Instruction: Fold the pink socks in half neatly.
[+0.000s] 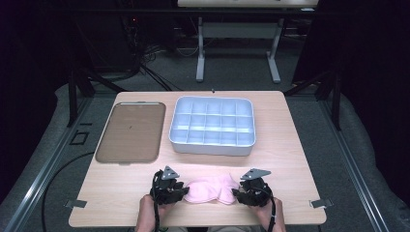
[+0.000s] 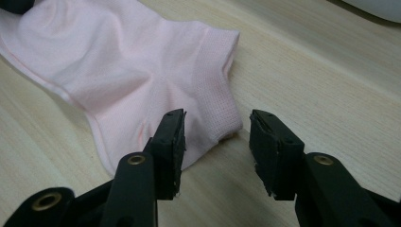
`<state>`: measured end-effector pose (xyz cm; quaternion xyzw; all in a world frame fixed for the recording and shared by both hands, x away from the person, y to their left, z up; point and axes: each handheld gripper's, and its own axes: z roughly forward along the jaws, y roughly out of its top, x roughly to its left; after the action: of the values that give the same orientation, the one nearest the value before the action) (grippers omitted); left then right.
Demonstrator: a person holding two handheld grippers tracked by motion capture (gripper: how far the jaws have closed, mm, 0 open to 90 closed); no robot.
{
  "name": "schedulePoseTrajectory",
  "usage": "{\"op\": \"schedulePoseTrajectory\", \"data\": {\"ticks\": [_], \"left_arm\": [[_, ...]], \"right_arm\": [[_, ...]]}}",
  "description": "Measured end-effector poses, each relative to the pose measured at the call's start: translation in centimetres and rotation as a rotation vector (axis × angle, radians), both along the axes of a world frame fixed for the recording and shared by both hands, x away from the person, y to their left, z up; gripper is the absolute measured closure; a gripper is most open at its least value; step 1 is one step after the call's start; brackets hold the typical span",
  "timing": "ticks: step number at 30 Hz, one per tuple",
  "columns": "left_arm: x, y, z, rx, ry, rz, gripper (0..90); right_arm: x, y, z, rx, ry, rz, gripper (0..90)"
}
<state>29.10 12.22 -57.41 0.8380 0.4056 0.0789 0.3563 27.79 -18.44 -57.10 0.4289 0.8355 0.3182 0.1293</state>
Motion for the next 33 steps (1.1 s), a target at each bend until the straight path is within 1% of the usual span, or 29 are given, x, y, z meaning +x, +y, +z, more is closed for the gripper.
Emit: {"op": "schedulePoseTrajectory", "data": {"ticks": [2,3,7,8,10,13,14,15,17,19,20,21,22,23,25,27,28,29,30,31,32,33], "left_arm": [[0.0,0.0,0.0,-0.003,0.004,-0.004,68.7],[0.0,0.0,0.0,-0.004,0.007,-0.008,72.6],[-0.1,0.0,0.0,-0.004,0.01,-0.023,78.2],[-0.1,-0.1,0.0,-0.005,0.012,-0.026,79.5],[-0.1,-0.1,0.0,-0.003,0.014,-0.028,82.0],[-0.2,-0.1,0.0,0.002,0.007,-0.036,84.9],[-0.2,-0.1,0.0,0.002,0.007,-0.036,85.3],[-0.2,-0.1,0.0,0.004,0.005,-0.039,85.6],[-0.3,0.0,0.0,0.002,0.002,-0.036,85.9],[-0.3,0.0,0.0,-0.002,0.001,-0.038,86.0],[-0.3,0.0,0.0,-0.002,0.001,-0.038,86.1],[-0.3,0.0,-0.1,-0.006,0.0,-0.038,86.2],[-0.3,0.0,-0.1,-0.006,0.0,-0.038,86.2],[-0.3,0.0,-0.1,-0.01,-0.004,-0.035,86.2],[-0.3,0.1,-0.1,-0.011,-0.007,-0.035,86.3],[-0.3,0.1,-0.1,-0.01,-0.008,-0.035,86.4],[-0.3,0.1,0.0,-0.01,-0.01,-0.035,86.4],[-0.3,0.0,-0.1,-0.014,-0.011,-0.031,86.4],[-0.3,0.0,-0.1,-0.015,-0.011,-0.031,86.4],[-0.3,0.0,-0.1,-0.017,-0.011,-0.031,86.4],[-0.3,0.0,-0.1,-0.017,-0.011,-0.031,86.4],[-0.3,0.0,-0.1,-0.024,-0.01,-0.03,86.4]], "right_arm": [[0.0,0.0,0.0,0.0,0.0,0.0,55.6],[0.0,0.0,0.0,0.004,0.007,0.0,55.8],[0.0,0.0,-0.1,0.004,0.009,0.005,56.6],[0.0,0.0,-0.1,0.009,0.01,0.007,57.3],[0.0,0.0,0.0,-0.001,0.007,0.012,59.0],[-0.1,0.0,0.0,0.005,0.012,0.017,62.9],[-0.1,0.0,0.0,0.005,0.012,0.017,62.9],[-0.1,0.0,0.0,0.019,0.027,0.013,66.3],[-0.1,0.0,0.0,0.029,0.034,0.002,69.9],[-0.1,0.0,0.0,0.043,0.045,0.008,76.4],[-0.1,0.0,0.0,0.043,0.045,0.008,76.4],[-0.1,-0.1,0.0,0.057,0.063,0.019,81.1],[-0.1,-0.1,0.0,0.057,0.063,0.019,81.1],[0.0,-0.3,-0.2,0.081,0.068,0.011,83.0],[0.0,-0.5,-0.2,0.104,0.08,0.009,83.8],[0.0,-0.6,-0.2,0.11,0.082,0.003,84.0],[0.1,-0.8,-0.1,0.12,0.093,-0.002,84.2],[0.1,-1.0,0.1,0.146,0.099,-0.004,84.2],[0.0,-1.2,0.3,0.159,0.106,-0.004,84.2],[0.0,-1.2,0.4,0.17,0.099,-0.004,84.2],[0.0,-1.2,0.4,0.17,0.099,-0.004,84.2],[-0.1,-1.4,1.0,0.174,0.089,-0.004,84.1]]}}
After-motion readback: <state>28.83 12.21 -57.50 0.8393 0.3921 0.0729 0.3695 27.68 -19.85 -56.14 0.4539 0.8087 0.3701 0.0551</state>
